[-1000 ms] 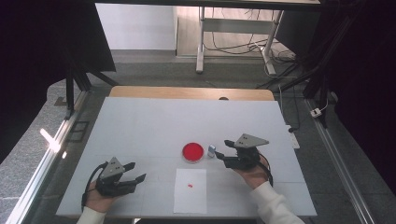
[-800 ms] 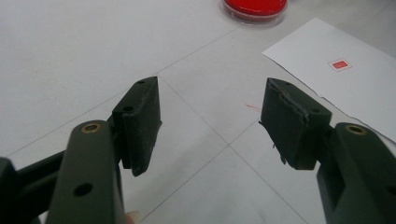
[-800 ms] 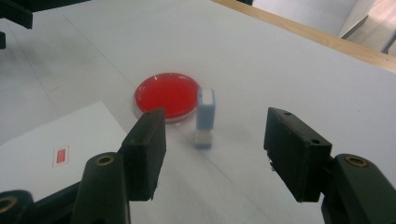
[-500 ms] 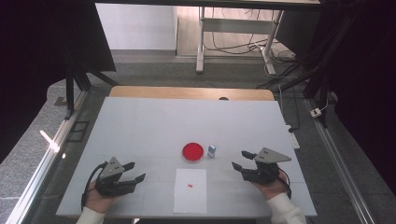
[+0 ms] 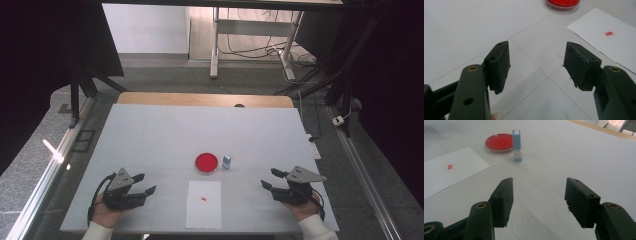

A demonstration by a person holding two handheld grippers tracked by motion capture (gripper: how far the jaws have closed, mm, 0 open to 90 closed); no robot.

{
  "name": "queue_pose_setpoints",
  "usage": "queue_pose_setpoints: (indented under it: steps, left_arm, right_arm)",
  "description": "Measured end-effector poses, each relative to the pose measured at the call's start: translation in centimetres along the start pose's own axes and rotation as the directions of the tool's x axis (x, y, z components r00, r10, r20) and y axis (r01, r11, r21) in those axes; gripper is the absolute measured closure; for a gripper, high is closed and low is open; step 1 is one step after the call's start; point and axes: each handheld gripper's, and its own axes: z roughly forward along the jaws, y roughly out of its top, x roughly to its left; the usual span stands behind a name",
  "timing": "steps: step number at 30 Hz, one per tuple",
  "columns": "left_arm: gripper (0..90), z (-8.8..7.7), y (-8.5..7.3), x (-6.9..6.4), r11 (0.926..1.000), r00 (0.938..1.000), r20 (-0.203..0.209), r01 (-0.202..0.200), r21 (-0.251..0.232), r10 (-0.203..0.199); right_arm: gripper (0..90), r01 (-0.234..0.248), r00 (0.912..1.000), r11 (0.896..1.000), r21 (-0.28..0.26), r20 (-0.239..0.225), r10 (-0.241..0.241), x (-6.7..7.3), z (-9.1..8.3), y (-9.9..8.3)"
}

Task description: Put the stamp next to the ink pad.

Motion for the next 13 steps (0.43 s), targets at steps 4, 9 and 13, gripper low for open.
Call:
queue_pose_setpoints:
  steps: [4, 9, 13]
  left_arm:
    - [37.7, 0.05, 0.03, -0.02, 1.0, 1.0, -0.003, -0.001, -0.001, 0.001]
    - [37.7, 0.02, 0.04, -0.01, 1.0, 1.0, -0.001, -0.001, -0.001, 0.001]
    - [37.6, 0.0, 0.01, -0.01, 1.0, 1.0, 0.0, -0.001, -0.001, 0.001]
  right_arm:
    - [41.1, -0.005, 1.0, 1.0, 0.001, -0.003, 0.005, -0.17, -0.06, -0.11]
    - [41.0, -0.001, 1.0, 1.0, 0.002, -0.007, 0.001, -0.15, -0.01, -0.07]
    - [40.9, 0.0, 1.0, 1.0, -0.002, -0.003, 0.0, -0.21, -0.06, -0.05]
